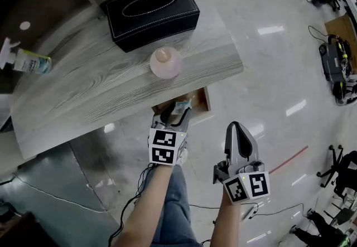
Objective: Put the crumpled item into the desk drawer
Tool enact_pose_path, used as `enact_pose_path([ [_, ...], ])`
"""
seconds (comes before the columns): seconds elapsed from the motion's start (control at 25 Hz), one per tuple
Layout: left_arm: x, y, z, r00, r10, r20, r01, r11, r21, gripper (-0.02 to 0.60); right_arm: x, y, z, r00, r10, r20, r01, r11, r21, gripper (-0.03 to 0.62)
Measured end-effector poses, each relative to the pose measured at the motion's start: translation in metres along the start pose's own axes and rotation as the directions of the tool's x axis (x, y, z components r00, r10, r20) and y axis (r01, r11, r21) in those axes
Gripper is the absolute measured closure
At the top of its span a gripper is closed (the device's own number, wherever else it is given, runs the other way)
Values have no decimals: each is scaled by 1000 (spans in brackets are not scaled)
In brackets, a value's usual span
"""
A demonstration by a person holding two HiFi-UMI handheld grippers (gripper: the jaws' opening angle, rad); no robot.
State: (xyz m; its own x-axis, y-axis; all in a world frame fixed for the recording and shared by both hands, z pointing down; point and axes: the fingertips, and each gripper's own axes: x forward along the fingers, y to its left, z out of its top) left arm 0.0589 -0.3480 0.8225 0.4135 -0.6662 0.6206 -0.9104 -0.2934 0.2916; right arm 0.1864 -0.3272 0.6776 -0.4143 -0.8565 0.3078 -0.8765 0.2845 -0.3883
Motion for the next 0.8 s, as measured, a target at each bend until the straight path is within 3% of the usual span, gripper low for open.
enact_pose_path([
  [0.2, -10, -2, 1, 1000, -5, 13, 5, 1000, -11, 387, -1, 2, 8, 1000, 5, 24, -5, 1000, 6, 583],
  [0.36, -39, -15, 34, 996, -34, 77, 34, 999, 7, 427, -5, 9, 31, 999, 10, 44, -9, 1000, -11, 583],
  [0.56, -103, -41, 118, 975, -69, 213, 55, 996, 72, 520, -21, 32, 94, 995, 20, 96, -15, 998, -54, 583],
  [0.8, -188, -66, 246, 909, -100, 405, 31, 984, 173, 578, -48, 65, 203, 975, 40, 219, -9, 990, -139, 583],
])
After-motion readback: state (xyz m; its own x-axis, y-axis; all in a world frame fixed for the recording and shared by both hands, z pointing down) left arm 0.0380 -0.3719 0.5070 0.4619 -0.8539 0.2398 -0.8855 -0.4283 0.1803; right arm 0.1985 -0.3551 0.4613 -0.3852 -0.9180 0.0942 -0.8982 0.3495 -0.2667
